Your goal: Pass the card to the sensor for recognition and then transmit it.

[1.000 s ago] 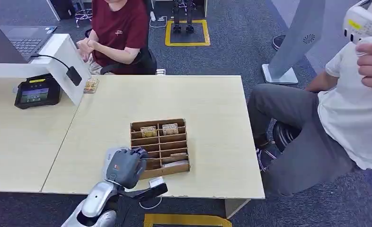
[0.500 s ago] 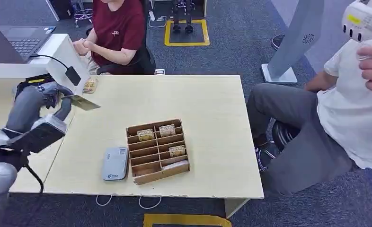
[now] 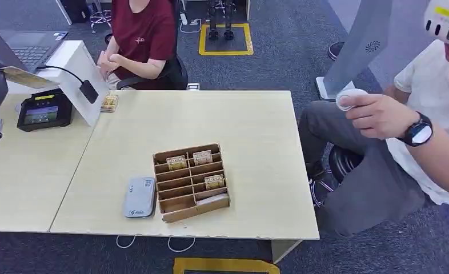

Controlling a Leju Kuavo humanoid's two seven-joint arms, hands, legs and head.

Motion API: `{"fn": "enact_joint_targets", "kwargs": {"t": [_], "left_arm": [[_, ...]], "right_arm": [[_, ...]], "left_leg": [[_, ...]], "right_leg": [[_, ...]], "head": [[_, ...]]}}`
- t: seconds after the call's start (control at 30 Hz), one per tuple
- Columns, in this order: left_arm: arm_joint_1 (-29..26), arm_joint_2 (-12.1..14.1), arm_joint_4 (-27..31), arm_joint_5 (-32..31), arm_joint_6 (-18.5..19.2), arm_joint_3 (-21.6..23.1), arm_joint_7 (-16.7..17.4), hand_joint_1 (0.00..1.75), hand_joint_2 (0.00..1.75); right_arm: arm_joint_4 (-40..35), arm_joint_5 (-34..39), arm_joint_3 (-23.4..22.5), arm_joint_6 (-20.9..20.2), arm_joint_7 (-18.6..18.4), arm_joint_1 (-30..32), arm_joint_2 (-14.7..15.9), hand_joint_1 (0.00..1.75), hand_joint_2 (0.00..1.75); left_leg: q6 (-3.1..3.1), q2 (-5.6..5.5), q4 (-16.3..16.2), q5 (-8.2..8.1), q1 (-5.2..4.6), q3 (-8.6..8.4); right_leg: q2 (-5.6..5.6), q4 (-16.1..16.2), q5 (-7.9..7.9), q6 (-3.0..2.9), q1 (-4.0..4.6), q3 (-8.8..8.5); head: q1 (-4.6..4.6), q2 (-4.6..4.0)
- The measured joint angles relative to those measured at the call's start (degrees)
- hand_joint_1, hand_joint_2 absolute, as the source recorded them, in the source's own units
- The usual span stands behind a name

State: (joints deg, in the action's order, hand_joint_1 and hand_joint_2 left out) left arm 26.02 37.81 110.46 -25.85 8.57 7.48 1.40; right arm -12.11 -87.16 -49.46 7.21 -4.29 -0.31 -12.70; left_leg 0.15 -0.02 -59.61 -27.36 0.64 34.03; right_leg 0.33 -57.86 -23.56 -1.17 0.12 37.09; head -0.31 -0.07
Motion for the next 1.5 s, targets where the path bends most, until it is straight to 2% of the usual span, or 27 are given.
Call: {"fn": "enact_joint_targets", "kwargs": {"t": [0.1,0.2,0.27,0.37,0.43,0.5,0.6,0.7,0.87,1.1,1.13,1.17,1.4,1.5], "left_arm": [[6.31,-5.62,-5.43,-7.44,-1.57,3.85,0.7,1.75,1.75],[8.92,-8.24,-8.63,-7.79,-2.73,6.84,1.07,1.75,1.75],[10.25,-9.07,-10.1,-9.39,-3.65,7.98,2.8,1.75,1.75],[12.24,-12.49,-15.7,-18.26,-8.2,10.42,5.5,1.75,1.75],[13.29,-15.4,-21.27,-27.96,-14.15,12.54,7.41,1.75,1.75],[14.48,-18.37,-26.89,-34.88,-18.09,14.49,9.07,1.75,1.75],[16.23,-22.54,-34.17,-42.15,-21.26,16.83,10.93,1.75,1.75],[17.7,-24.83,-39.13,-46.48,-22.69,18.27,12.07,1.75,1.75],[19.48,-28.46,-46.08,-48.95,-24.2,19.41,12.85,1.75,1.75],[19.94,-30.18,-51.67,-50.52,-26.08,19.6,12.76,1.75,1.75],[19.94,-30.25,-52.34,-50.61,-26.1,19.61,12.7,1.64,1.75],[19.94,-30.33,-52.81,-50.59,-26.05,19.6,12.57,0.0,1.75],[20.06,-30.49,-54.64,-46.96,-25.53,19.6,8.98,0.0,1.75],[20.07,-29.36,-54.88,-45.95,-25.16,19.6,8.37,0.0,1.75]], "right_arm": [[0.0,2.14,-1.66,0.15,-2.84,-1.25,-0.39,0.0,1.75],[-0.18,2.53,-2.36,0.26,-2.86,-2.48,-0.41,0.0,1.75],[-0.31,2.62,-2.58,0.24,-2.77,-3.18,-0.41,0.0,1.75],[-0.33,2.01,-2.66,0.22,-2.77,-3.77,-0.41,0.0,1.75],[-0.33,1.41,-2.66,0.22,-2.86,-4.33,-0.44,0.0,1.75],[-0.33,0.91,-2.62,0.15,-3.03,-4.7,-0.44,0.0,1.75],[-0.33,0.35,-2.16,0.07,-3.47,-5.11,-0.46,0.0,1.75],[-0.33,0.13,-1.81,0.0,-3.6,-5.39,-0.46,0.0,1.75],[-0.33,0.21,-1.62,-0.11,-3.71,-5.87,-0.52,0.0,1.75],[-0.33,0.21,-0.89,-0.2,-3.73,-6.32,-0.57,0.0,1.75],[-0.33,0.21,-0.72,-0.2,-3.73,-6.32,-0.57,0.0,1.75],[-0.33,0.21,-0.65,-0.2,-3.73,-6.31,-0.57,0.0,1.75],[-0.35,1.29,-0.54,-0.09,-3.36,-6.28,-0.57,0.0,1.75],[-0.35,1.61,-0.54,-0.09,-3.27,-6.25,-0.57,0.0,1.75]], "left_leg": [[0.09,-0.69,0.0,0.24,0.01,0.26],[0.01,-0.2,-0.02,0.29,0.01,0.27],[0.01,0.1,-0.06,0.29,-0.01,0.23],[0.1,-0.01,-0.09,0.34,-0.02,0.25],[0.13,-0.05,-0.09,0.37,-0.02,0.28],[0.14,-0.05,-0.1,0.38,-0.02,0.29],[0.16,-0.01,-0.11,0.4,-0.01,0.34],[0.16,0.09,-0.12,0.39,-0.02,0.34],[0.18,0.06,-0.11,0.38,-0.01,0.38],[0.17,0.14,-0.11,0.38,0.0,0.38],[0.16,0.14,-0.11,0.39,0.01,0.4],[0.15,0.15,-0.11,0.39,0.01,0.42],[0.17,0.12,-0.11,0.38,0.01,0.5],[0.18,0.14,-0.11,0.37,0.01,0.51]], "right_leg": [[-0.55,-0.01,0.09,0.1,-0.01,-0.15],[-0.21,0.01,0.39,0.07,-0.01,-0.02],[0.1,0.06,0.48,0.09,-0.02,0.08],[0.0,0.08,0.48,0.14,-0.02,0.05],[0.0,0.07,0.52,0.17,-0.03,0.06],[0.02,0.07,0.54,0.19,-0.03,0.05],[0.05,0.07,0.64,0.16,-0.03,0.06],[0.18,0.08,0.66,0.15,-0.03,0.09],[0.17,0.08,0.64,0.17,-0.03,0.11],[0.27,0.08,0.65,0.15,-0.02,0.15],[0.27,0.08,0.66,0.14,-0.02,0.17],[0.29,0.08,0.66,0.13,-0.02,0.19],[0.29,0.08,0.66,0.14,-0.01,0.21],[0.29,0.08,0.66,0.14,-0.02,0.22]], "head": [[0.15,-0.02],[0.13,0.0],[0.15,0.0],[0.15,0.0],[0.18,0.0],[0.18,0.0],[0.18,0.0],[0.2,0.0],[0.2,0.0],[0.18,0.0],[0.15,0.0],[0.18,0.0],[0.2,0.0],[0.2,0.0]]}}
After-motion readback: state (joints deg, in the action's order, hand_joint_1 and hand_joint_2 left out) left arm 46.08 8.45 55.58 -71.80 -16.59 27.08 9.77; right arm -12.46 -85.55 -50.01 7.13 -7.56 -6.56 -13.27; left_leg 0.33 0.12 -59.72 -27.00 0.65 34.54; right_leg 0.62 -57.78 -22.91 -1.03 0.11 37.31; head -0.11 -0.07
